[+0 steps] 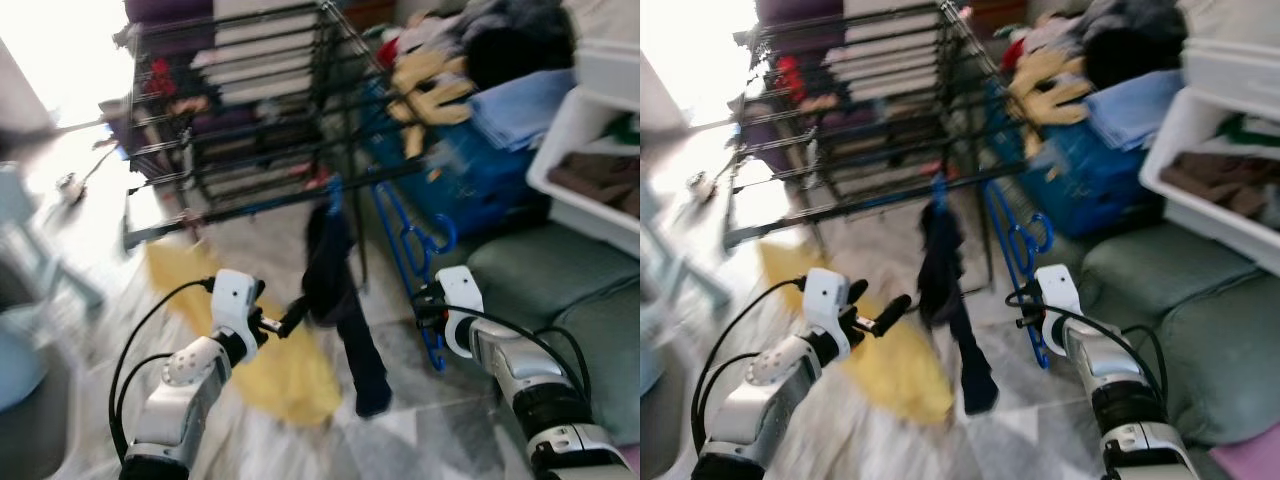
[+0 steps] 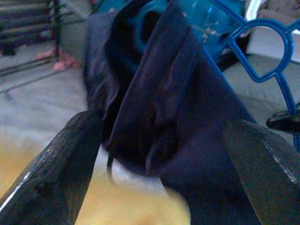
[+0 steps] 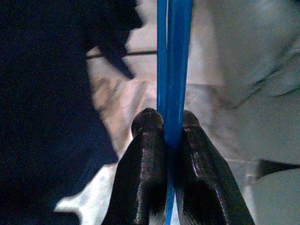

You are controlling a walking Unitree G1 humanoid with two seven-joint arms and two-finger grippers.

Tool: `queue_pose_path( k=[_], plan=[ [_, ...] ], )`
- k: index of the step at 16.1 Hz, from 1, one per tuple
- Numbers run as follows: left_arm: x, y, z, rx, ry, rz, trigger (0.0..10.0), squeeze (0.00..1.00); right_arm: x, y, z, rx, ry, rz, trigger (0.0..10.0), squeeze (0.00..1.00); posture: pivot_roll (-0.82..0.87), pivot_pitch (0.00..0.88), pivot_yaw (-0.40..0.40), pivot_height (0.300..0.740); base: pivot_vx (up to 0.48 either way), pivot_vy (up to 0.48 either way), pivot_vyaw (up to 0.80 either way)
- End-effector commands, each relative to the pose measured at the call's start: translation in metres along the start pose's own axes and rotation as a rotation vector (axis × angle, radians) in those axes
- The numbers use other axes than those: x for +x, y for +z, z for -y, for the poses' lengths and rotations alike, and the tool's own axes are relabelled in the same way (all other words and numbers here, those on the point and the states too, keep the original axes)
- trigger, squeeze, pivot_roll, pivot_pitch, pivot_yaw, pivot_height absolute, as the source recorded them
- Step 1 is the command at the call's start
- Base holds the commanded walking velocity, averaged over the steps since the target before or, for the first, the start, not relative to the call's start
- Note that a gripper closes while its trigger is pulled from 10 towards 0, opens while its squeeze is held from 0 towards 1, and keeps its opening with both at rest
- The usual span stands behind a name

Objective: Hang hanger

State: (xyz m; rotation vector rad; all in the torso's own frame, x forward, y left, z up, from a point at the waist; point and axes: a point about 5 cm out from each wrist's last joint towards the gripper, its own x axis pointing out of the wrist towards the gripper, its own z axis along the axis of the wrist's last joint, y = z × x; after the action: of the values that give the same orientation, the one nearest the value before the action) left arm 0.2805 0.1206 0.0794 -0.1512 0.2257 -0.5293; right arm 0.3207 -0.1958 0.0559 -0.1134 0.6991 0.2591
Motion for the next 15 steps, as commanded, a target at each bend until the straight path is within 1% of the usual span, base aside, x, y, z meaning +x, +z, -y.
queue_pose_path(
  k=[1,4,7,9,11,15],
  plan=[
    [0.003,0.000,0.006,0.004,-0.020,-0.001,10.0,0.00,-0.002,0.003,0.008,-0.021,-0.017,0.004,10.0,0.00,-0.14,0.000,0.058,0.740,0.465,0.000,0.00],
    [0.003,-0.001,0.006,0.006,-0.012,-0.004,10.0,0.00,-0.002,0.007,0.007,-0.077,0.025,0.005,10.0,0.00,-0.14,0.000,0.056,0.740,0.429,0.000,0.00],
    [0.003,-0.003,0.004,-0.007,0.014,-0.022,10.0,0.00,-0.004,0.004,-0.001,-0.163,0.110,-0.010,10.0,0.00,-0.14,0.000,0.057,0.740,0.000,0.000,0.00],
    [0.002,-0.004,0.004,-0.013,0.008,-0.023,10.0,0.00,-0.005,0.001,-0.005,-0.199,0.141,-0.019,10.0,0.00,-0.14,0.000,0.056,0.740,0.000,0.480,0.00],
    [0.002,-0.003,0.004,-0.002,0.010,-0.026,10.0,0.00,-0.005,0.000,-0.005,-0.217,0.143,-0.023,10.0,0.00,-0.14,0.000,0.058,0.740,0.000,0.480,0.00],
    [0.002,-0.003,0.005,0.010,0.005,-0.026,10.0,0.00,-0.006,0.000,-0.006,-0.234,0.138,-0.012,10.0,0.00,-0.14,0.000,0.061,0.740,0.000,0.000,0.00]
  ],
)
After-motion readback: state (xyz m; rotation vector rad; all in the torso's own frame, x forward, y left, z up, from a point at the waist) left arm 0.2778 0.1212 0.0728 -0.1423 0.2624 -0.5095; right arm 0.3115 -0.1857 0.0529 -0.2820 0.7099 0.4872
